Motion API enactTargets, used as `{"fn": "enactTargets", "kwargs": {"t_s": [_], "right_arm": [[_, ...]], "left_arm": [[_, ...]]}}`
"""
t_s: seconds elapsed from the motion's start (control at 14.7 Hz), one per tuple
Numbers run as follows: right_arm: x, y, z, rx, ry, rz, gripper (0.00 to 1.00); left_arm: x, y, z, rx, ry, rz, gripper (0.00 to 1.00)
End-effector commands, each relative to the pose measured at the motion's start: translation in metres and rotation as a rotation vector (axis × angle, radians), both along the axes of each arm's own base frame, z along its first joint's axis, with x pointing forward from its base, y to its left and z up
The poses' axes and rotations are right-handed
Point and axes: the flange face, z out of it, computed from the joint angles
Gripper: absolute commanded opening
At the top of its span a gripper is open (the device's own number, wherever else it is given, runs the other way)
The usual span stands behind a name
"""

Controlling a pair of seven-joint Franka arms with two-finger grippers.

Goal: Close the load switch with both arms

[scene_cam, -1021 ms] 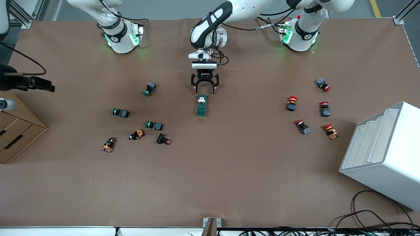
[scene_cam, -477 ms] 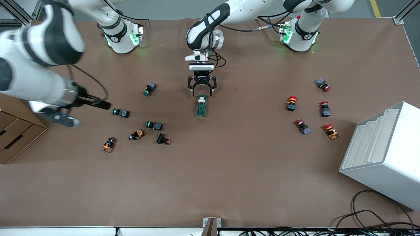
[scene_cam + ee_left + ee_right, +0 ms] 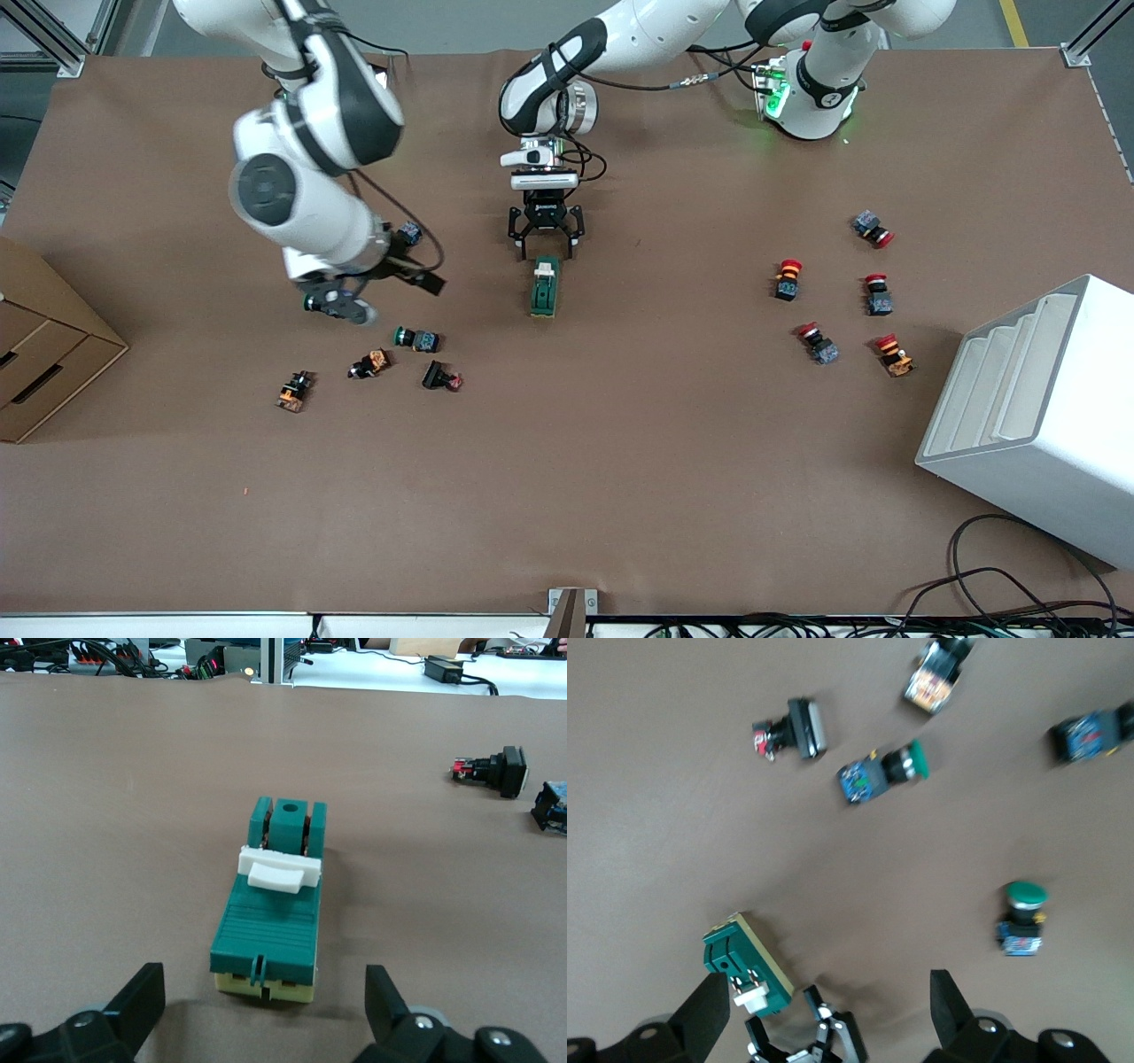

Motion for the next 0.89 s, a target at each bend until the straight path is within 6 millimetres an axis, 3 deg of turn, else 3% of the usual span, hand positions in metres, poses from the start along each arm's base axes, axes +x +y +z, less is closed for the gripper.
{"fn": "enactTargets", "kwargs": {"t_s": [0.0, 0.2, 0.54, 0.82], "right_arm": [[-0.022, 0.034, -0.028, 0.005, -0.018, -0.04, 1.0], [-0.035, 0.073, -0.059, 0.029, -0.043, -0.116, 1.0], [-0.074, 0.14, -0.108, 0.071, -0.088, -0.201, 1.0], [-0.092, 0.156, -0.138, 0.063, -0.11, -0.185, 1.0]], "left_arm": [[0.001, -0.002, -0.005, -0.024, -0.021, 0.007, 1.0], [-0.002, 0.0, -0.011, -0.019, -0.022, 0.005, 1.0], [-0.004, -0.001, -0.014, -0.014, -0.019, 0.001, 1.0], [-0.004, 0.0, -0.017, -0.002, -0.017, -0.005, 1.0]]}}
